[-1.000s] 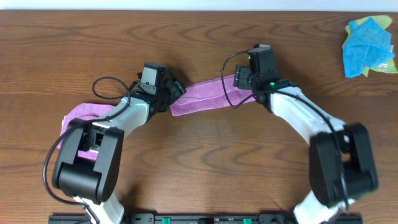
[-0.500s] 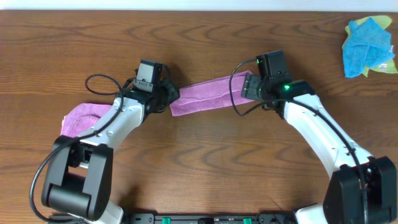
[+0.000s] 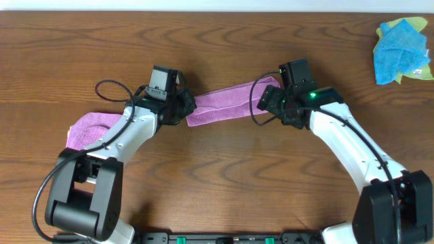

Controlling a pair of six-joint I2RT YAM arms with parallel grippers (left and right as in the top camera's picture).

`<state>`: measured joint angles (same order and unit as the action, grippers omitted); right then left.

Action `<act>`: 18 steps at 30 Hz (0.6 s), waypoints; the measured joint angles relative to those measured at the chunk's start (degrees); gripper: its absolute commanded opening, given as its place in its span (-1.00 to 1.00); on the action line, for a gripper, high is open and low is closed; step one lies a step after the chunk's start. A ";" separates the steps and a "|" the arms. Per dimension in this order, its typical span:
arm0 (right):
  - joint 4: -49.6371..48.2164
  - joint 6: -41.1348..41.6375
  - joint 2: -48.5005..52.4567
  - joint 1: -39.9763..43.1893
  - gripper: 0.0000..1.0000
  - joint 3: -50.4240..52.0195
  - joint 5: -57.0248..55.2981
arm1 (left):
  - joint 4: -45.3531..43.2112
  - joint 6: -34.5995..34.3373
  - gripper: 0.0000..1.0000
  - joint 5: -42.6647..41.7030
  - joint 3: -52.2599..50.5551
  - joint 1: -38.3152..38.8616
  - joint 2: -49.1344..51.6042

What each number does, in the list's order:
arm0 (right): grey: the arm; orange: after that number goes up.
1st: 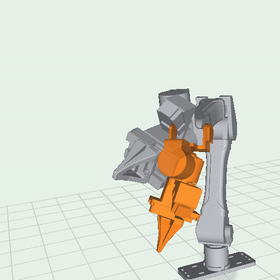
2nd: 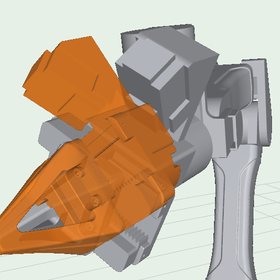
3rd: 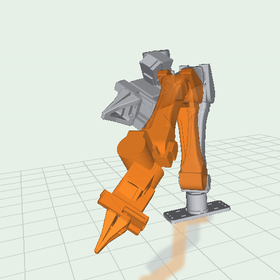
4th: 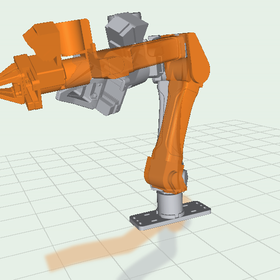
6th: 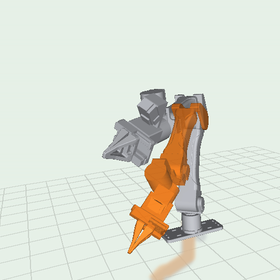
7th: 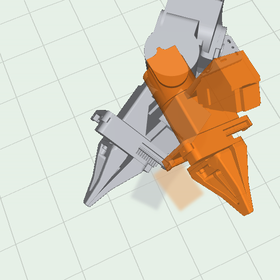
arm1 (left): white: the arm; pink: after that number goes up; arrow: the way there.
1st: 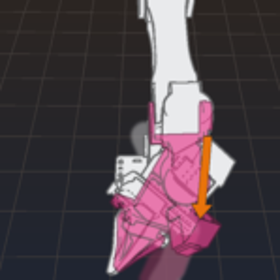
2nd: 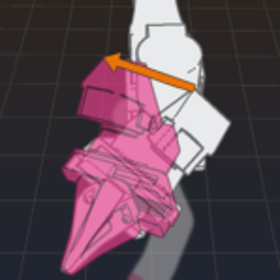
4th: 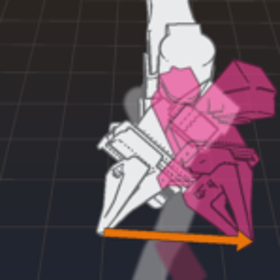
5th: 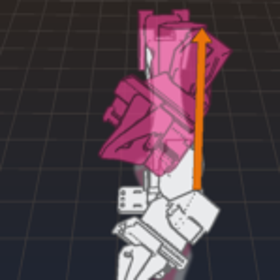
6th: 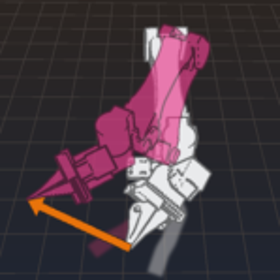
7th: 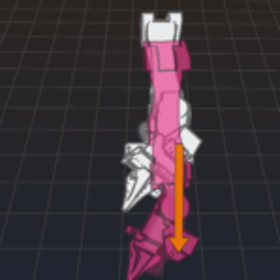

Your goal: Fold the cloth

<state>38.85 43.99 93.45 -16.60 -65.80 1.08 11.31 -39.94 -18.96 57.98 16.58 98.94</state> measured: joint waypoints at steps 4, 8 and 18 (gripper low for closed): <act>-0.37 1.07 0.00 0.98 0.79 0.00 0.46 | -1.53 1.22 -0.88 3.21 0.00 1.55 0.02; -1.84 1.66 0.02 2.51 0.79 0.00 0.48 | -3.91 1.44 -0.88 5.05 0.00 3.17 0.83; -5.27 2.10 3.67 4.00 0.85 0.00 0.63 | -4.26 1.95 -0.89 6.40 0.02 3.74 5.20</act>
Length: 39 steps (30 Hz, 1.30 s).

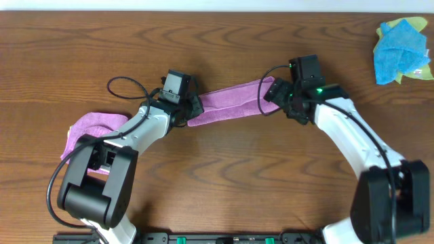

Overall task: Fold the cloth
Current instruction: 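Regrip the strip's right end with the right gripper and pull it taut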

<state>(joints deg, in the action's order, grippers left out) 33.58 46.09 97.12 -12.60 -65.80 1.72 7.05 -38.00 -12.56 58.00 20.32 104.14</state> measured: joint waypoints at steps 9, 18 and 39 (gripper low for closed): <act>-2.78 0.02 5.07 0.00 0.86 0.00 1.53 | 2.08 1.68 -0.89 2.27 0.00 0.00 0.02; -3.87 0.00 6.82 0.07 0.86 0.00 1.53 | 3.26 2.05 -0.88 2.93 0.00 0.00 0.37; -14.49 2.49 7.72 2.54 0.68 7.32 -0.22 | 3.65 2.05 -0.88 2.91 0.00 0.00 2.27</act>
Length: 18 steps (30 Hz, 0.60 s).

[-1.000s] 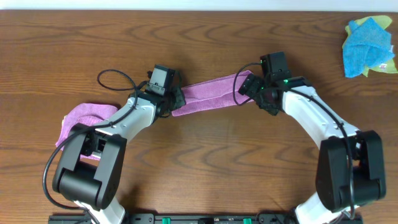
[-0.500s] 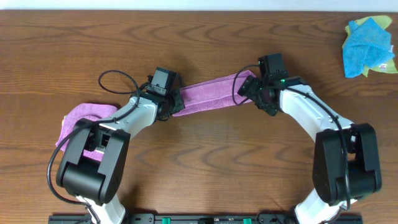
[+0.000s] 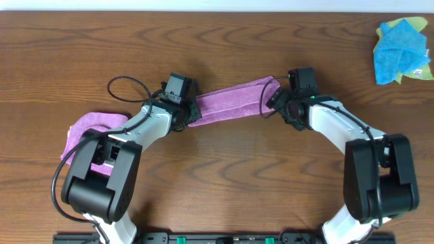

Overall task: Fold the cloth
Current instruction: 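Regrip the strip's right end with the right gripper and pull it taut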

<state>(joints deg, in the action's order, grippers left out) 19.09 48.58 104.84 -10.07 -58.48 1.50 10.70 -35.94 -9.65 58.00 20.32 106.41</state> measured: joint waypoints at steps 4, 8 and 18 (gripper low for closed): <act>-4.33 0.22 -0.31 0.00 0.66 1.62 0.24 | 0.02 -0.02 -0.88 0.00 0.02 0.00 0.00; -8.07 0.90 -1.01 0.00 0.62 3.76 0.22 | 0.02 0.00 -0.88 0.00 0.00 0.00 0.00; -16.74 2.40 -1.55 0.11 0.53 7.56 0.70 | 0.02 -0.04 -0.88 0.00 0.00 0.00 0.00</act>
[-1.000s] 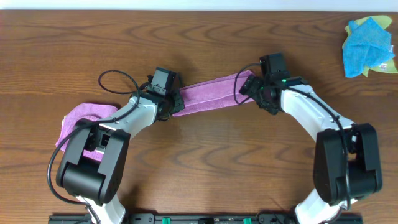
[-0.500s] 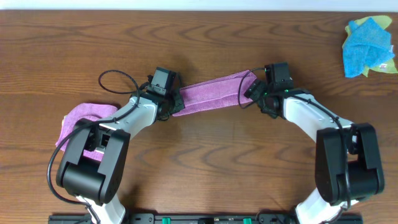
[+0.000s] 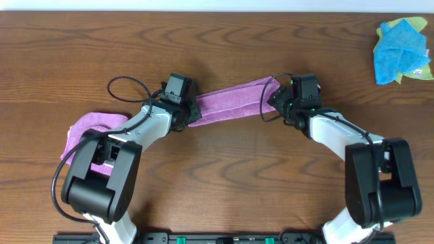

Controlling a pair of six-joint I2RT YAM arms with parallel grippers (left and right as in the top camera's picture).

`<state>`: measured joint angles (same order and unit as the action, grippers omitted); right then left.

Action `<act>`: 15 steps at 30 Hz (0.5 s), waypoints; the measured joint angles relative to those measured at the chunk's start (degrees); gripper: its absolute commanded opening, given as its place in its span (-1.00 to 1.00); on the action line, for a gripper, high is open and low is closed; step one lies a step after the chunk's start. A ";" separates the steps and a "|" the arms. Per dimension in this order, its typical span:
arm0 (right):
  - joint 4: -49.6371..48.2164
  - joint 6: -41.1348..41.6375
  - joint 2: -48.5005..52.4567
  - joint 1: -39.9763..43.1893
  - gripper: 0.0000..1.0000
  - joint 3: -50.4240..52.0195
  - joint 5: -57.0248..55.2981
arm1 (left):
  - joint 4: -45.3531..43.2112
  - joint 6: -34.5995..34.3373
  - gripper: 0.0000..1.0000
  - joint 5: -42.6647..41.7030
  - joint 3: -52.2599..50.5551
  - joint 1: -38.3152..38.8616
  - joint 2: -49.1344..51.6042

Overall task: Fold the cloth
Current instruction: 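Regrip the strip's right end with the right gripper and pull it taut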

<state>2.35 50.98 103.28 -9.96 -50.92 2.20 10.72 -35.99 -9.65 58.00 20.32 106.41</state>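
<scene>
A purple cloth (image 3: 230, 100) lies as a long narrow band across the middle of the table, slanting up toward the right. My left gripper (image 3: 190, 112) sits at its left end and looks shut on that end. At the right end my right gripper (image 3: 274, 98) is closed on the cloth too, the fingertips hidden under the wrist. Neither wrist view is given, so the jaws themselves are mostly covered by the camera housings.
A second pink-purple cloth (image 3: 89, 130) lies folded at the left, partly under the left arm. A crumpled blue cloth over a yellow-green one (image 3: 401, 51) sits at the far right corner. Black cables loop beside both wrists.
My right wrist has shifted slightly right and turned. The cloth band and my left gripper stay as they were.
Both grippers held the ends of the purple band lower on the table. Then both had moved toward the far side with it, the band lying a little higher. After that it was stretched between them, and it remains so now.
</scene>
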 measured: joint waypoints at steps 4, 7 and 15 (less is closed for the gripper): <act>-3.43 0.50 1.40 0.09 0.42 -0.04 1.49 | 0.00 -0.02 -0.88 0.00 0.00 0.00 0.00; -4.26 0.98 2.43 0.15 0.17 -0.55 2.25 | 0.02 -0.02 -0.88 0.00 0.00 0.00 0.00; -4.22 0.52 3.58 0.52 -0.63 -0.37 4.50 | 0.02 -0.02 -0.88 0.00 0.00 0.00 0.00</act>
<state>-1.87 51.51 106.87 -9.43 -51.29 6.70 10.74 -36.01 -9.65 58.00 20.32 106.41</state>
